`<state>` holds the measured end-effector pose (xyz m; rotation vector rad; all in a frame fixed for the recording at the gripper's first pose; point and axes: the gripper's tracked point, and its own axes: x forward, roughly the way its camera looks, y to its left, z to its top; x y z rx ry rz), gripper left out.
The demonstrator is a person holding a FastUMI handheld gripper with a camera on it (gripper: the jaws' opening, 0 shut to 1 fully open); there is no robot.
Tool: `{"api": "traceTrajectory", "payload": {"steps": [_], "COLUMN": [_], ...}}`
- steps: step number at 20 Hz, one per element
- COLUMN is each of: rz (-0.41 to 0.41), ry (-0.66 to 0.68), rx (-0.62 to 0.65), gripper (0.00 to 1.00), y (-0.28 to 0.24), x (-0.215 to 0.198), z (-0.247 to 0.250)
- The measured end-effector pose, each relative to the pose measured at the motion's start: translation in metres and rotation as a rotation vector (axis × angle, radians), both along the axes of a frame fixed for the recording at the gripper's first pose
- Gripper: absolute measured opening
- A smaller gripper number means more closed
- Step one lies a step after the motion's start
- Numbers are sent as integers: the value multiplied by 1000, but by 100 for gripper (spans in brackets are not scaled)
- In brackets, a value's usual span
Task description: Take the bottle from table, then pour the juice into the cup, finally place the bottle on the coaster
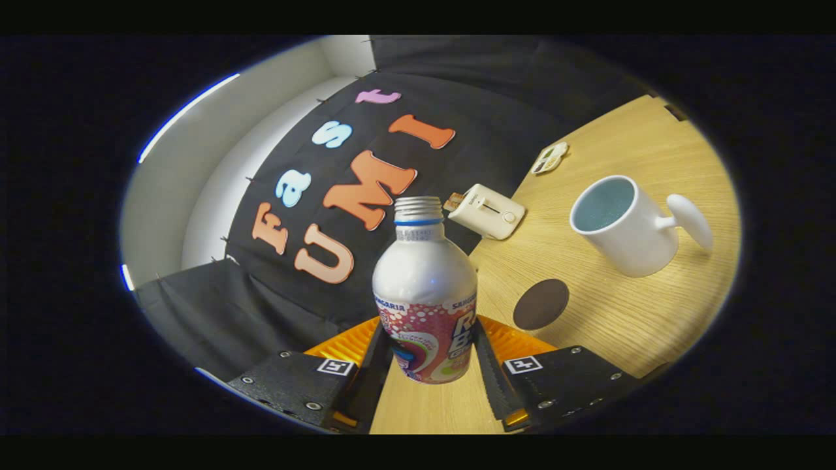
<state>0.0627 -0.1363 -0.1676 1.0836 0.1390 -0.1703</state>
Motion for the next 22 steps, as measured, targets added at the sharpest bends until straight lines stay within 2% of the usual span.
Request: {"api": "traceTrajectory", "payload": {"steps": [7, 15, 22], "rz": [-96, -142, -205], "ry": [-48, -68, -90], "rx": [241, 492, 647], "gripper": [68, 68, 68], "y": [-28, -31, -49], "x": [1, 0, -15], "z": [3, -4, -5]}}
